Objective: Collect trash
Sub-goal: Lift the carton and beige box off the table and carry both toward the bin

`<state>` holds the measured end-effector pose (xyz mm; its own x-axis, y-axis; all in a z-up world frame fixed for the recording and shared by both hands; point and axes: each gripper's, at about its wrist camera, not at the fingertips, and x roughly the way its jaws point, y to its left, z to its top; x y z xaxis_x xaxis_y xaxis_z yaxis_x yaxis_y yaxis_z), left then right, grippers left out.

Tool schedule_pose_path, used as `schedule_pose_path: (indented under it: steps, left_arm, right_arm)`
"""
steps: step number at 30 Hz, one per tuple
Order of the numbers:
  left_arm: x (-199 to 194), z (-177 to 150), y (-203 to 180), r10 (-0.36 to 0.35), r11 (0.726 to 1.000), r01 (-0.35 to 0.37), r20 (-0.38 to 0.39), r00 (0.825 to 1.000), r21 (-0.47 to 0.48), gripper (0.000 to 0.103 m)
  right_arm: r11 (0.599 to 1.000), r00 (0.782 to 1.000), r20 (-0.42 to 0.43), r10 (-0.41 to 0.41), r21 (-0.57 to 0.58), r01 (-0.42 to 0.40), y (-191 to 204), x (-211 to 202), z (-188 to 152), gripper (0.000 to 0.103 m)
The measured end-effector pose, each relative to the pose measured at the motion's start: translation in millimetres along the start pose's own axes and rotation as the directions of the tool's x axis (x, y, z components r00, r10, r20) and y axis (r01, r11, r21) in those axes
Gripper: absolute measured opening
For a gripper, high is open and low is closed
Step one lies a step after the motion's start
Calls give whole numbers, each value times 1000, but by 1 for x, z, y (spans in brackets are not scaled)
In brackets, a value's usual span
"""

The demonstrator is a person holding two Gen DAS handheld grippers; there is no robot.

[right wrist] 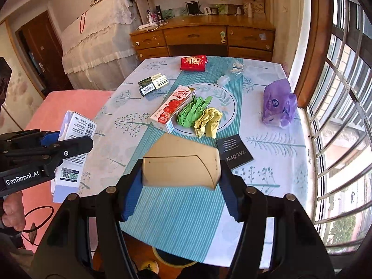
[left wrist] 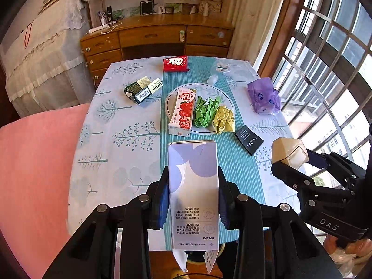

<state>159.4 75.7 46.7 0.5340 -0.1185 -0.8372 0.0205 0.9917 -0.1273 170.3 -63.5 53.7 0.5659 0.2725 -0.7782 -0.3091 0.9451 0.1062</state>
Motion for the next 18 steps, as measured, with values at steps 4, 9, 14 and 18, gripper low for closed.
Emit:
schedule_pose_path:
  steps: [4, 9, 14, 18]
  left_arm:
    - [-27, -28, 9, -42, 998, 42, 22, 999, 39, 35]
    - [-55, -71, 21, -87, 992, 86, 14, 996, 98, 35]
    - [-71, -109, 26, -118, 982, 118, -13, 993, 146, 35]
    - [-76, -133, 26, -138, 976, 145, -51, 989, 164, 35]
  right_arm:
    - [999, 999, 31, -39, 23, 38, 31, -30, -28, 58]
    - [994, 995, 57, -79, 80, 75, 63, -64, -67, 58]
    - [986, 993, 46, -107, 132, 100, 90, -87, -107, 58]
    - [981, 992, 12, -122, 151, 119, 102, -98, -134, 58]
